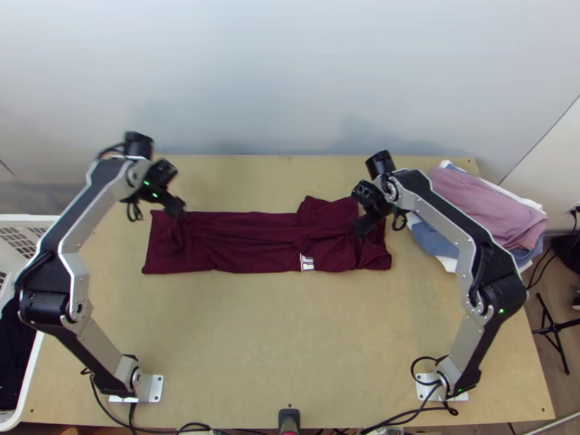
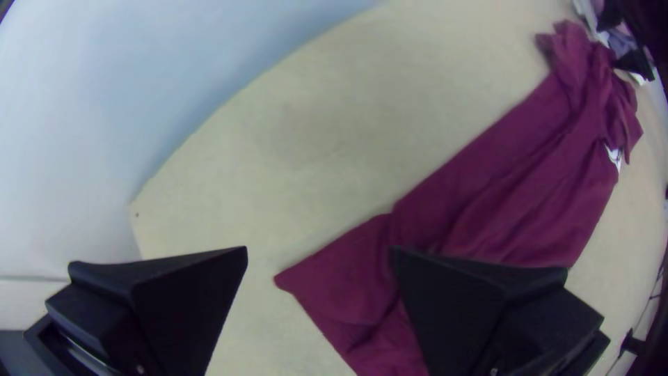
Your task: Fold the t-shirt
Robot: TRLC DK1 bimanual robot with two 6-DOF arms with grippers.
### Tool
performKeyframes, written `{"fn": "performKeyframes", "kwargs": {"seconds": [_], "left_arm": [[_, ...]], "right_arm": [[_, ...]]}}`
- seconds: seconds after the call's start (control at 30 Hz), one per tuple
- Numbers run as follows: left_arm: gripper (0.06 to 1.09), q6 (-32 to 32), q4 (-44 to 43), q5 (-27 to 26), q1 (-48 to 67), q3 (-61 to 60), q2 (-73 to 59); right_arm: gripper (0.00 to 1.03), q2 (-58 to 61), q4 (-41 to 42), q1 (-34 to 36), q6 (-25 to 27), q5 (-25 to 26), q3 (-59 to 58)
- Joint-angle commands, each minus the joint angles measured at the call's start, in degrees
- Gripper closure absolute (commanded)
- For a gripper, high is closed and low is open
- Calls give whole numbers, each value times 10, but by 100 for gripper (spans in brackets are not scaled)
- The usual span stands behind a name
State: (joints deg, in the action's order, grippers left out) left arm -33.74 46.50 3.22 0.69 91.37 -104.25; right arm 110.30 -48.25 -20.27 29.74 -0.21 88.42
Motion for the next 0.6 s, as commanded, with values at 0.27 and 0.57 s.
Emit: {"fn": "performKeyframes", "kwargs": {"seconds": [0.27, 0.57], "left_arm": [[15, 137, 142, -117, -136, -47, 47], [15, 191, 235, -249, -181, -37, -12]], "right_arm": [[6, -83, -47, -32, -69, 1, 9], [30, -77, -79, -106, -115, -32, 43]]}}
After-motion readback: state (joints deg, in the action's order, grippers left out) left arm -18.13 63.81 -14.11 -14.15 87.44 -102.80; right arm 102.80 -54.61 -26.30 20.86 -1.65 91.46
